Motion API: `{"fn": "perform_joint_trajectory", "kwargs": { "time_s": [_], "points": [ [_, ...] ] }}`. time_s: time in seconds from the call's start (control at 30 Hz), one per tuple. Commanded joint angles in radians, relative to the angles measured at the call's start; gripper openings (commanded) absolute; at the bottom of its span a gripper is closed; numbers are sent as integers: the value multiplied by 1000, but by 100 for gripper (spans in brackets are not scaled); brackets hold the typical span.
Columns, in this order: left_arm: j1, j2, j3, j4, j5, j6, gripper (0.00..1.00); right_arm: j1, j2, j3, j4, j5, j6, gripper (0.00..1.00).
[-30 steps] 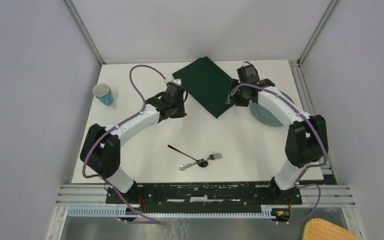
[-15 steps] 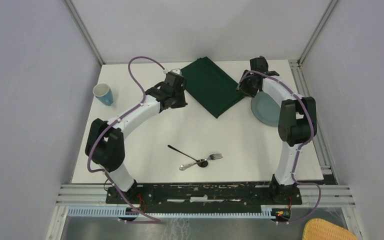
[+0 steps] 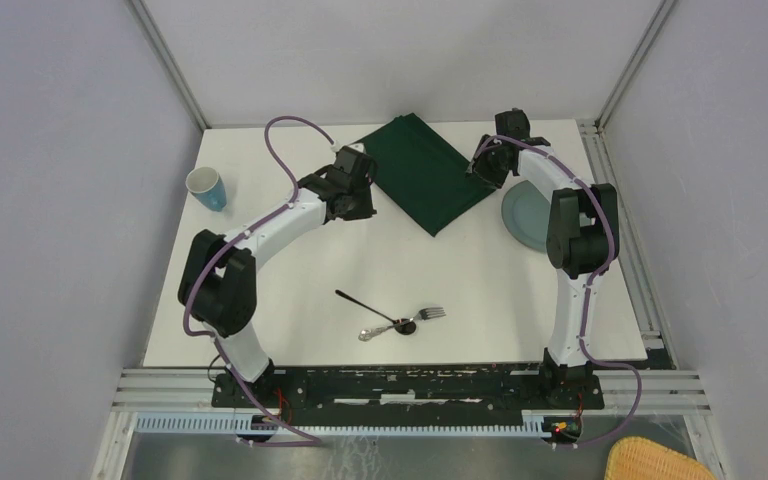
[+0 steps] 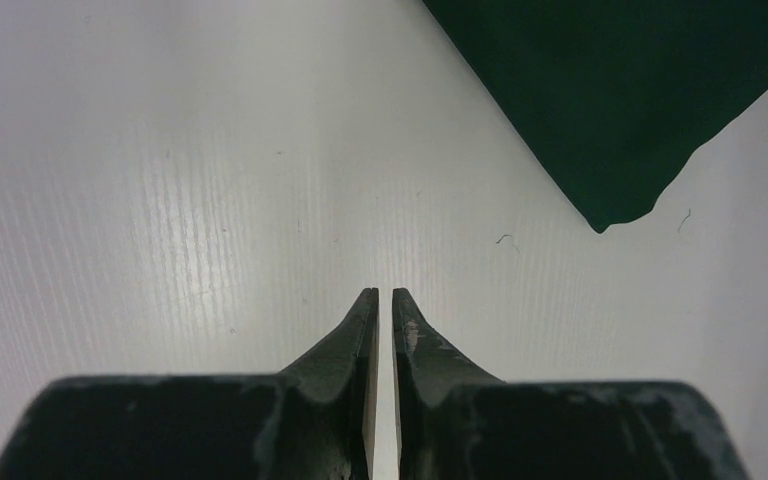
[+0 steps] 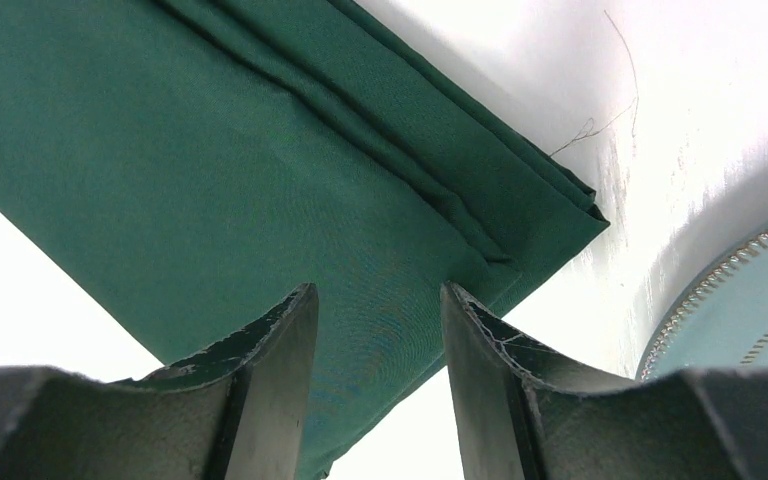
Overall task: Set the dinner table for one person
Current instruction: Flatten out the napkin at the center of the board.
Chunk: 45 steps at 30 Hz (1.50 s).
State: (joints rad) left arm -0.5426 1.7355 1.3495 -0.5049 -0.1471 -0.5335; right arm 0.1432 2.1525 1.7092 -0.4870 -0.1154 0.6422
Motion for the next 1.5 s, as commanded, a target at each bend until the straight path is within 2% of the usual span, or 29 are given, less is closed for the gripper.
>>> {"fn": "perform_joint_trajectory", "kwargs": {
  "time_s": [0.0, 0.63, 1.47],
  "points": [
    [7, 5, 43, 6, 0, 40, 15, -1, -10, 32, 12, 0, -5, 54],
    [11, 14, 20, 35, 23, 30, 14, 0, -124, -40, -28, 67, -12, 55],
    [16, 14, 37, 6, 21, 43, 14, -9, 10, 0, -1, 74, -16, 55]
  ]
}}
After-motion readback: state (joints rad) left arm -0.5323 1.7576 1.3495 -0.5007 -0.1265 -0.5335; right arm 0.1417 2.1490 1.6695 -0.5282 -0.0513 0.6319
